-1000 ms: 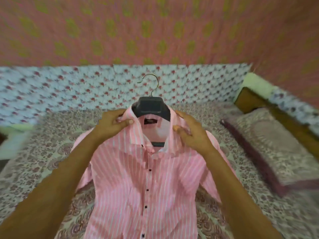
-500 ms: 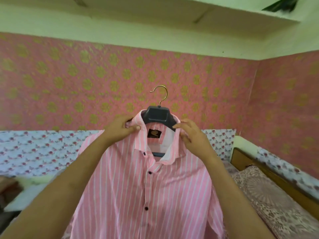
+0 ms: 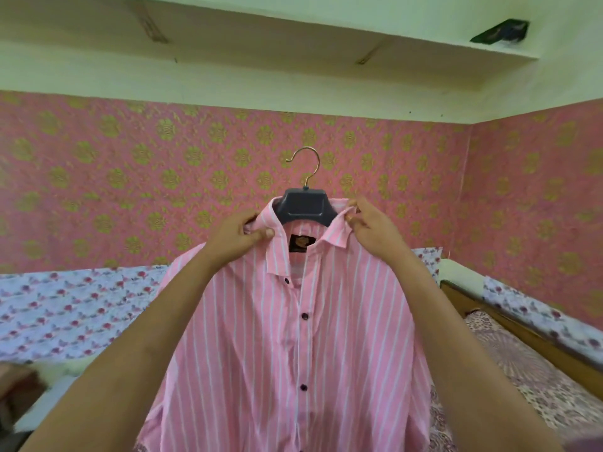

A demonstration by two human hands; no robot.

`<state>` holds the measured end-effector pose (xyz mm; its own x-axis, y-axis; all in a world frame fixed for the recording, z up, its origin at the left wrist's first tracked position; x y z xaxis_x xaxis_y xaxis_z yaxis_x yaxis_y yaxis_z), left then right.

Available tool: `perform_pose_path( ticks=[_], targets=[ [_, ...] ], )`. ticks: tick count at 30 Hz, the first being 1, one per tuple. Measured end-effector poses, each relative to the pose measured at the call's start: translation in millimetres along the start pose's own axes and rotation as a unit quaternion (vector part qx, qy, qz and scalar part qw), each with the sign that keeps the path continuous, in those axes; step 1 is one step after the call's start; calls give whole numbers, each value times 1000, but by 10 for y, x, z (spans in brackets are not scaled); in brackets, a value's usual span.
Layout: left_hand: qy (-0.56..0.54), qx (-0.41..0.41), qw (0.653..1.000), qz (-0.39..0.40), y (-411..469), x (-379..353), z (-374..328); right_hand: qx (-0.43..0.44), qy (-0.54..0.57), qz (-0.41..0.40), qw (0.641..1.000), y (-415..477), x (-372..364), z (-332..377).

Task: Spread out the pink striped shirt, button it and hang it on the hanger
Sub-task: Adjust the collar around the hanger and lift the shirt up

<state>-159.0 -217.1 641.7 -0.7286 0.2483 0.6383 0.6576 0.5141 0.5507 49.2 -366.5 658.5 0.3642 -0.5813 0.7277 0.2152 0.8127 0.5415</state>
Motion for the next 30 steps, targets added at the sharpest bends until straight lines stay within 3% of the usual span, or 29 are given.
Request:
perform_pose_path(
  ticks=[4,11,18,25,30],
  targets=[
    [-5,12,1000,8,4,132,92,1,52,49,997,-5,-170,115],
    [-32,-20,999,31,-66,52,88,-44,-8,-24,999,-170,-360,8],
    [-56,-25,997,37,29,-59,160,-58,-85,9,995,-304,-335,-181],
    [-43,-71,994,71,91,-198,60,-68,-183,-40,980,-313,-153,-347],
    [-73,-18,993,88,33,-89,366,-86,-212,-76,971,-386,57,-530]
  ],
)
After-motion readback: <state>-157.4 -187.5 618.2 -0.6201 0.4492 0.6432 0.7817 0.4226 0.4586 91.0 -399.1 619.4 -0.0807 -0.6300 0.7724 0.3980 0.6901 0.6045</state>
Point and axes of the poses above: each hand's wrist, its own y-axis towards the middle knuckle, its own x-axis out of the back of the hand, z = x × y, the point moved 5 cm from there along y, towards the middle knuckle, and after that the axes turned 8 degrees about z, right-handed, at the moved point
